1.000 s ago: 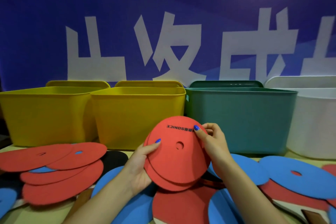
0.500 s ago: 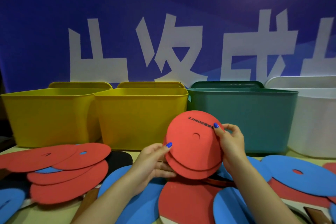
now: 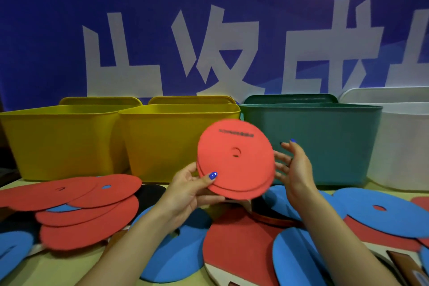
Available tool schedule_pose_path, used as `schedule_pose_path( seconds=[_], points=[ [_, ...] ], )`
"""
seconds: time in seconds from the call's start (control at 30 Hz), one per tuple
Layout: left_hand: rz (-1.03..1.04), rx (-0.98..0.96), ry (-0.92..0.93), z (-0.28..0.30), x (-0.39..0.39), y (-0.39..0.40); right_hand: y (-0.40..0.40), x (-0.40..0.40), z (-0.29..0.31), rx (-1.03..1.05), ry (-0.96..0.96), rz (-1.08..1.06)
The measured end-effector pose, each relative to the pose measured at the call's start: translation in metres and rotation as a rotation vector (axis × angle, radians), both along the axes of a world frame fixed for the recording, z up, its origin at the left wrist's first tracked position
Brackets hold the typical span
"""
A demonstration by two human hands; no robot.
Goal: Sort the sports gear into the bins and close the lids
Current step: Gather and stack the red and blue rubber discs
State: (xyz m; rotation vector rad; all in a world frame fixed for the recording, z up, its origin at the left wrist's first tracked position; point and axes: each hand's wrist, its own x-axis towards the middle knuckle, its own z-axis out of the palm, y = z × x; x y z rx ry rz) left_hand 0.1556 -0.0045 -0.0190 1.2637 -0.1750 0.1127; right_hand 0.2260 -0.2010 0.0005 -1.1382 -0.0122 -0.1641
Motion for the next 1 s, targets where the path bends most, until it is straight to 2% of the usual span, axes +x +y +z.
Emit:
schedule_pose_path(
  seconds=[0.07,0.1,0.17,0.23,0.27,0.33,0.5,0.63,0.9,1.0],
  points=[
    [0.078,-0.070,-0.031,0.003,0.002,0.006,0.000,0.000,0.000,-0.106,0.053,0.004],
    [0.105,-0.097,-0.040,0.003,0.003,0.009,-0.002,0.002,-0.002,-0.293,0.072,-0.019],
    [0.131,-0.143,-0.037,0.001,0.005,0.011,-0.009,0.006,-0.009,-0.854,0.070,-0.053],
    [0.139,-0.143,-0.019,-0.004,0.008,0.010,-0.016,0.003,-0.014,-1.331,0.128,0.037],
    [0.134,-0.121,-0.010,-0.008,0.010,0.009,-0.018,0.000,-0.013,-1.482,0.174,0.107],
    [0.113,-0.061,0.006,-0.014,0.012,0.006,-0.021,-0.007,-0.010,-1.597,0.215,0.212],
    [0.132,0.096,0.085,-0.023,0.014,0.007,-0.023,-0.014,-0.006,-1.646,0.143,0.139],
    [0.205,0.180,0.131,-0.027,0.018,0.009,-0.012,-0.021,-0.003,-1.678,0.036,-0.123],
    [0.204,0.189,0.134,-0.029,0.019,0.011,-0.021,-0.030,0.013,-1.098,-0.388,-0.700],
    [0.190,0.162,0.136,-0.029,0.018,0.011,-0.021,-0.033,0.017,-0.723,-0.600,-0.867]
  ],
)
